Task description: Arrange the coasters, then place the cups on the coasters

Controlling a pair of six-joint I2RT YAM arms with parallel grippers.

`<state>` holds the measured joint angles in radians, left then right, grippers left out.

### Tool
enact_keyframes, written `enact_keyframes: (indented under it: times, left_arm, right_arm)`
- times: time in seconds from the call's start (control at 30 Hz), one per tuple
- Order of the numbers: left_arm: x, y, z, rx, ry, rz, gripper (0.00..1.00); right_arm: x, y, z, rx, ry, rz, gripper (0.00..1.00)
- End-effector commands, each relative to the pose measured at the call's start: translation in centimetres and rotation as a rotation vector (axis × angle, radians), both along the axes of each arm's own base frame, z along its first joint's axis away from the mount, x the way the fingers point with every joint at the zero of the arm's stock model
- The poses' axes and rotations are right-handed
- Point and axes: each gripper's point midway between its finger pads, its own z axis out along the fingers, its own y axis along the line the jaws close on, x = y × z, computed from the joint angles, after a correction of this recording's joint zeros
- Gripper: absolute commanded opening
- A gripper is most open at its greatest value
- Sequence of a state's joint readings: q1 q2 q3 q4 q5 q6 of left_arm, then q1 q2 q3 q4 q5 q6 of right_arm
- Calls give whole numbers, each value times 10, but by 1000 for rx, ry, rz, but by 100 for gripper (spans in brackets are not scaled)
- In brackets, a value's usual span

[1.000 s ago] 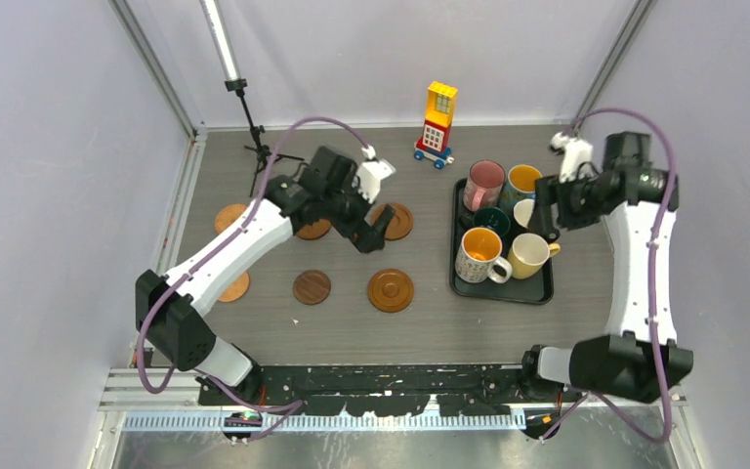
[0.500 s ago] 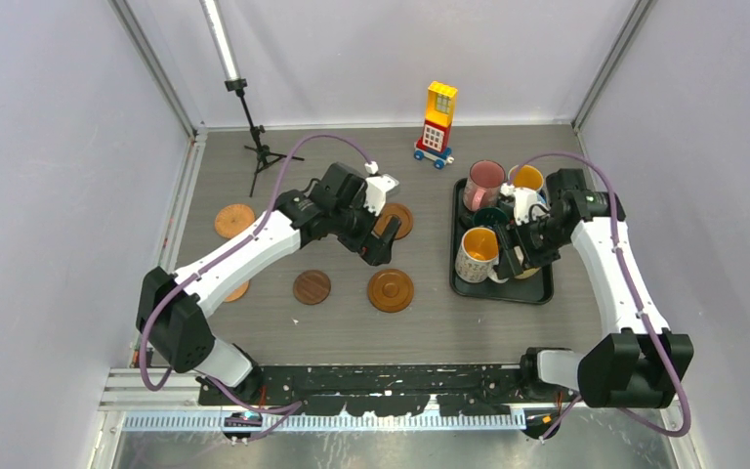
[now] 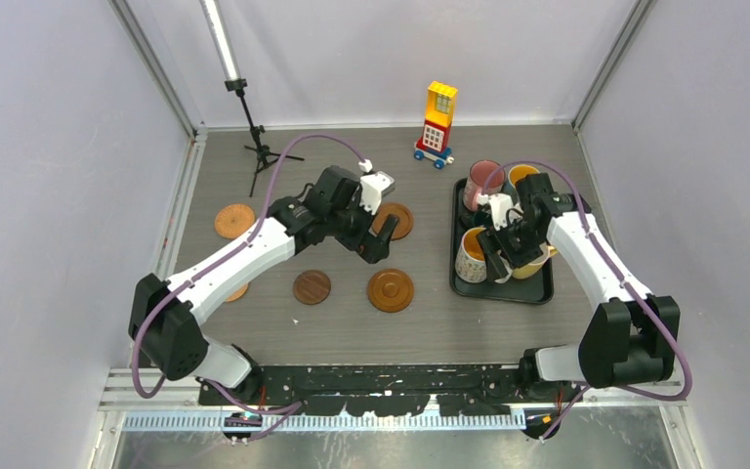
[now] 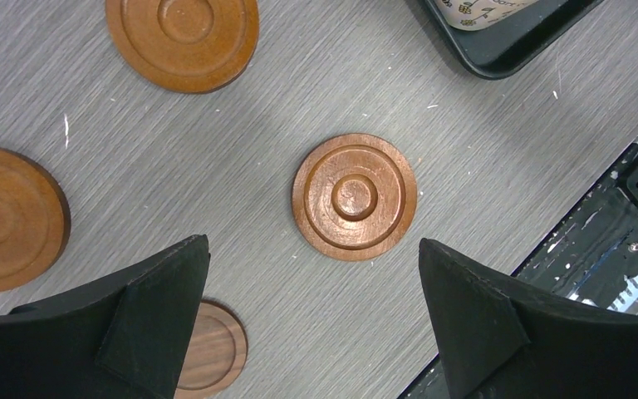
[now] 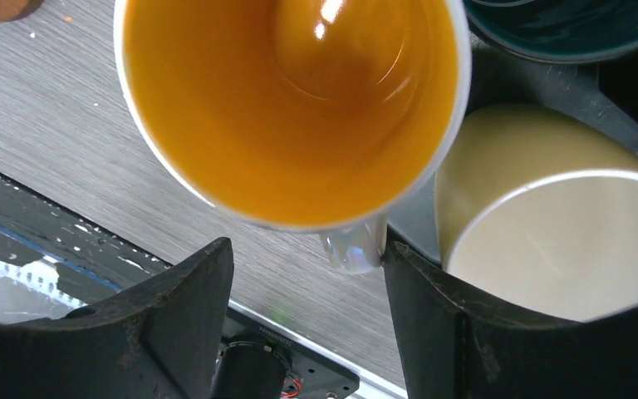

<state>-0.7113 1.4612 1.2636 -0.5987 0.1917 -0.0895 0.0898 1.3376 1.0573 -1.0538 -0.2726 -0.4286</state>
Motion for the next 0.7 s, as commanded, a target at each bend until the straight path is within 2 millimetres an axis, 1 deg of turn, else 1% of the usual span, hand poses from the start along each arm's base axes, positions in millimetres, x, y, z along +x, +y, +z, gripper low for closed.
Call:
enact_keyframes:
  times: [0.0, 0.1, 0.2, 0.4, 0.67]
  left_arm:
    - [1, 5, 17, -26, -71, 12, 100]
    - [0, 7, 14, -24, -67, 12, 100]
    - [0, 7, 12, -22, -56, 15, 100]
    - [0, 2, 2, -32, 1, 46, 100]
    - [-1, -8, -11, -66, 82, 87, 99]
  right_arm:
    - [12, -3, -6, -51, -56, 27, 71]
    - [10, -3, -9, -61, -61, 32, 72]
    - [2, 5, -9, -41, -45, 63, 72]
    - [-24, 28, -10, 19, 12, 138, 72]
    - [-37, 66, -1, 119, 54, 216, 72]
